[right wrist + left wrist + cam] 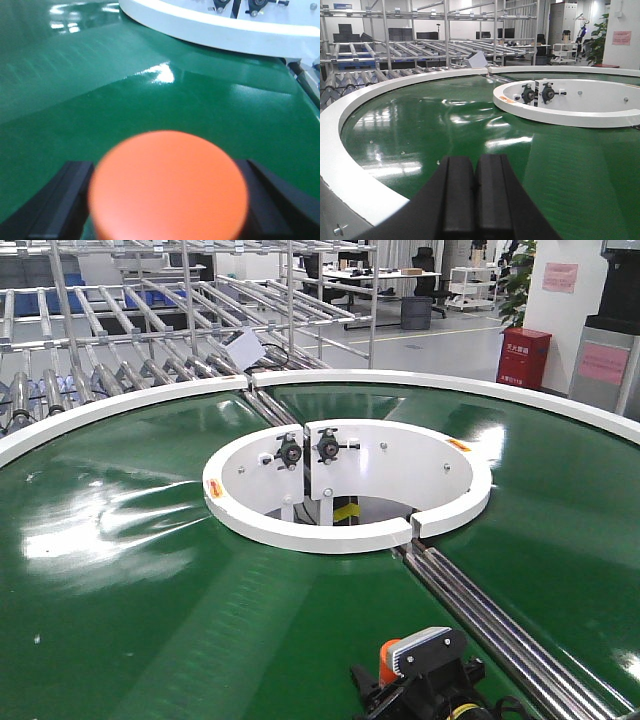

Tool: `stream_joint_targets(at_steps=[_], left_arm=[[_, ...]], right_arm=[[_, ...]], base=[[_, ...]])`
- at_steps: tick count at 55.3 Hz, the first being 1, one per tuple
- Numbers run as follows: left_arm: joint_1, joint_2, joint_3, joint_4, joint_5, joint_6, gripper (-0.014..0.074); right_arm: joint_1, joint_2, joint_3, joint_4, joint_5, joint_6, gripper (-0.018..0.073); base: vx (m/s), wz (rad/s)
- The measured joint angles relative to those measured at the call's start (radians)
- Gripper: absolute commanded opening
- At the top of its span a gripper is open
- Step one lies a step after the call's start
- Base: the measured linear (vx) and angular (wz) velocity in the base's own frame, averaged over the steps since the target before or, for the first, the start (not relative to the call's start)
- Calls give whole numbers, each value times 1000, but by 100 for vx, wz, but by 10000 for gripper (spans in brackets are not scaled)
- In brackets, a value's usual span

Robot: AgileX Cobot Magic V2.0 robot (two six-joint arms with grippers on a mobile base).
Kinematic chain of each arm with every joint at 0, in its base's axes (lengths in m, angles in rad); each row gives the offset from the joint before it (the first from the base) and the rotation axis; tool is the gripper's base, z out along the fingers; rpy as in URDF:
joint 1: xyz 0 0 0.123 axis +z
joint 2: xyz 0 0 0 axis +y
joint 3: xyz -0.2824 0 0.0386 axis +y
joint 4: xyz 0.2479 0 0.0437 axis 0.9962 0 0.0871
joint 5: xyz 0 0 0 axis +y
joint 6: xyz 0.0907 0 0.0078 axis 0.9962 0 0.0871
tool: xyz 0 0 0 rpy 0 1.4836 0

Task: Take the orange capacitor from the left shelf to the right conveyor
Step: 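Lower the held capacitor onto the green belt with the right gripper, then open the right gripper and withdraw it from the capacitor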

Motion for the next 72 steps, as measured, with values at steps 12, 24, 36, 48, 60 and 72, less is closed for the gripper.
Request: stream_joint_targets(at_steps=[12,24,36,48,60,72], left_arm=[[0,0,0,0,0,0,-6],[0,0,0,0,0,0,-6],[0,0,0,0,0,0,-6],[0,0,0,0,0,0,-6],[0,0,0,0,0,0,-6],[0,0,0,0,0,0,-6]], right_arm=[[0,-89,0,0,178,-16,685],[0,-277,0,12,529,-13,682],[0,-511,1,41,965,-13,672],[0,-779,2,61,1334,-13,629],[0,-1004,2,79,1559,-13,540],[0,-1170,6,79,1675,13,441]], base=[[0,0],[0,0],[0,0],[0,0],[0,0],[0,0]])
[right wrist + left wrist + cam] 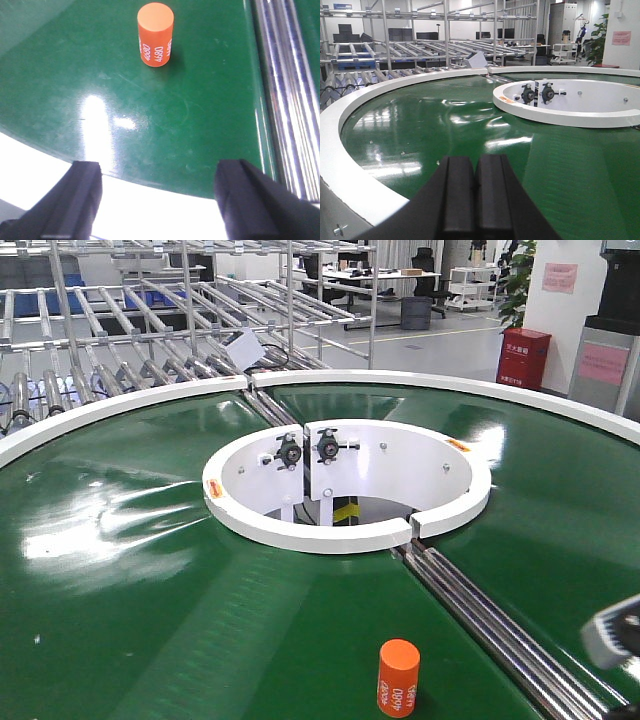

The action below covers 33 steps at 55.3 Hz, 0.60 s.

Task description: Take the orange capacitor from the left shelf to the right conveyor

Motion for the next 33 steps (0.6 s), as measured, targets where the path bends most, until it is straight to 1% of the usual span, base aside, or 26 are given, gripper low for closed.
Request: stream_joint_targets(at_steps=[9,23,27,28,33], left_arm=[[0,0,0,0,0,0,-6],[0,0,0,0,0,0,-6],[0,0,0,0,0,0,-6],[0,0,0,0,0,0,-6],[0,0,0,0,0,0,-6]], right_arm=[[0,-99,0,0,65,8,320],[0,-225,0,0,142,11,57],[0,-257,0,0,153,11,-3],[0,-265,0,0,156,11,-15],[0,-295,0,0,164,11,-14]], base=[[0,0],[0,0],[0,0],[0,0],[0,0]])
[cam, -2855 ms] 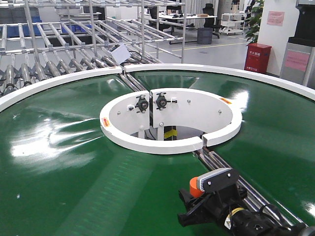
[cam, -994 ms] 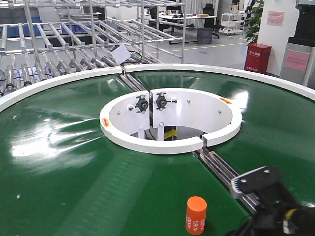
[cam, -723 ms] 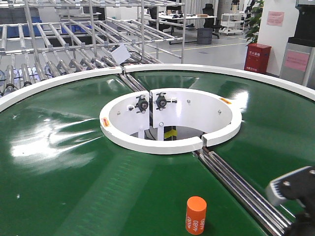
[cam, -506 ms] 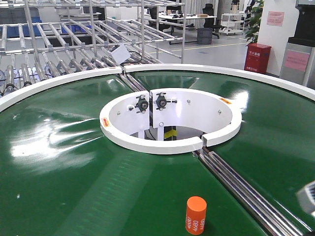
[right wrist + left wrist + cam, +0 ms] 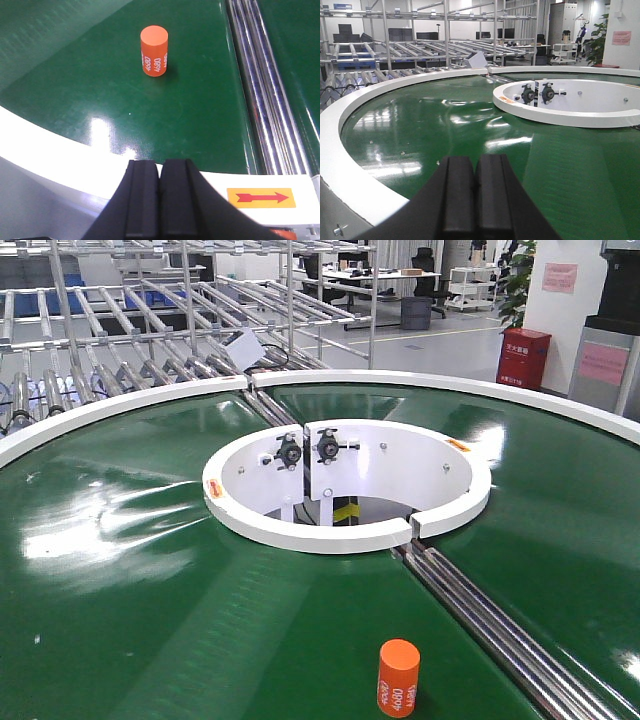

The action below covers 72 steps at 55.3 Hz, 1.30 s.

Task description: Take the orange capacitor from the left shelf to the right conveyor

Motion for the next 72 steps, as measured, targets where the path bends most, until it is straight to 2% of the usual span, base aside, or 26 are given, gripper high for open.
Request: stream_joint_targets(at_steps=[25,33,41,46,59,72], left_arm=[[0,0,0,0,0,0,-6],[0,0,0,0,0,0,-6],[0,0,0,0,0,0,-6],[0,0,0,0,0,0,-6],[0,0,0,0,0,0,-6],[0,0,0,0,0,0,-6]], right_arm=[[-4,-37,12,0,-13,-3,-11],[-96,-161,171,-11,-186,-14,-11],[-226,-360,403,-24,-436,-19,-11],[-308,-517,613,-26,-643,-19,-11],[-326,-612,842,-26,-929,-19,-11],[-326,-620,849,-26,-952,-19,-11]], base=[[0,0],[0,0],[0,0],[0,0],[0,0],[0,0]])
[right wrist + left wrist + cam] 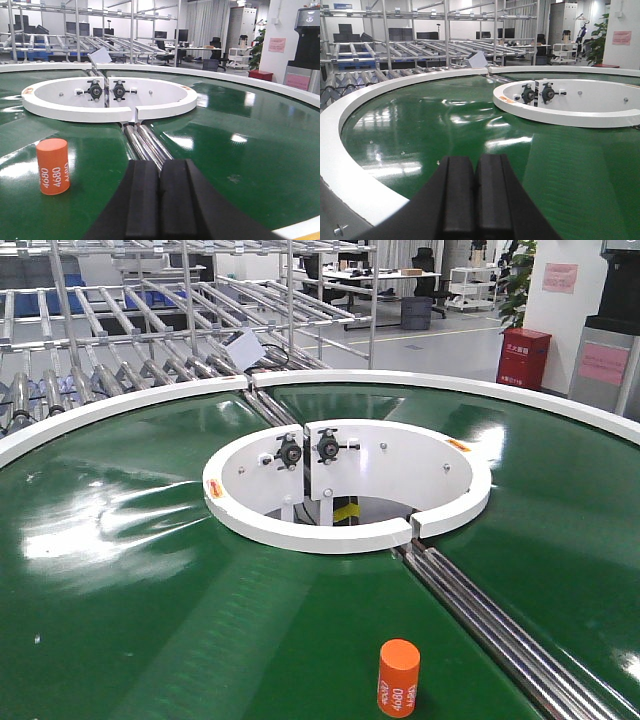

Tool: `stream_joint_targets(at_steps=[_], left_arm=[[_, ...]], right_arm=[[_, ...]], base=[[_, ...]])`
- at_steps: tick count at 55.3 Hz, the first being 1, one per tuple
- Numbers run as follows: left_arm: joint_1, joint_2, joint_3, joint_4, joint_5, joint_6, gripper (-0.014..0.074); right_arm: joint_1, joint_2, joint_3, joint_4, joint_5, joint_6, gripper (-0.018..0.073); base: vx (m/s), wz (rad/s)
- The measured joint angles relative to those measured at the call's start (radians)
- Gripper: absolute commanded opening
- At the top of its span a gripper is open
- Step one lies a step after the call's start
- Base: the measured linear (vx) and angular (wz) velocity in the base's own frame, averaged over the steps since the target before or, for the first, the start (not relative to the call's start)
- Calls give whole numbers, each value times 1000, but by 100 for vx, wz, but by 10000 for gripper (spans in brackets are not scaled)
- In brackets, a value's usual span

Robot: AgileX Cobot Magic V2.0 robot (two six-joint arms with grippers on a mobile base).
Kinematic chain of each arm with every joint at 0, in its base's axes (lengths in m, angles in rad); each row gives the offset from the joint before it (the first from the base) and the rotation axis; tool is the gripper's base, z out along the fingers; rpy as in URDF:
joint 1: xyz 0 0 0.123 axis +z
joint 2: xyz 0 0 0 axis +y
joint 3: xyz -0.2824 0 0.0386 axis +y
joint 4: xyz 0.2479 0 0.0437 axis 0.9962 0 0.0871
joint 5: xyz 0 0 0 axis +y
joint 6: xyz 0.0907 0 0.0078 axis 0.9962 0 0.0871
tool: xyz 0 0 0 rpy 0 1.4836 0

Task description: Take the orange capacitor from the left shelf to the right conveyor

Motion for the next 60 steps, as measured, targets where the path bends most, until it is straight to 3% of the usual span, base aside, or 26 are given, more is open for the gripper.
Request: stream_joint_targets(at_steps=[17,30,60], left_arm=[[0,0,0,0,0,0,-6],[0,0,0,0,0,0,-6],[0,0,0,0,0,0,-6]], right_arm=[[0,0,0,0,-1,1,-11],[0,0,0,-5,6,68,-11],[0,0,0,-16,9,71,-11]], base=[[0,0],[0,0],[0,0]])
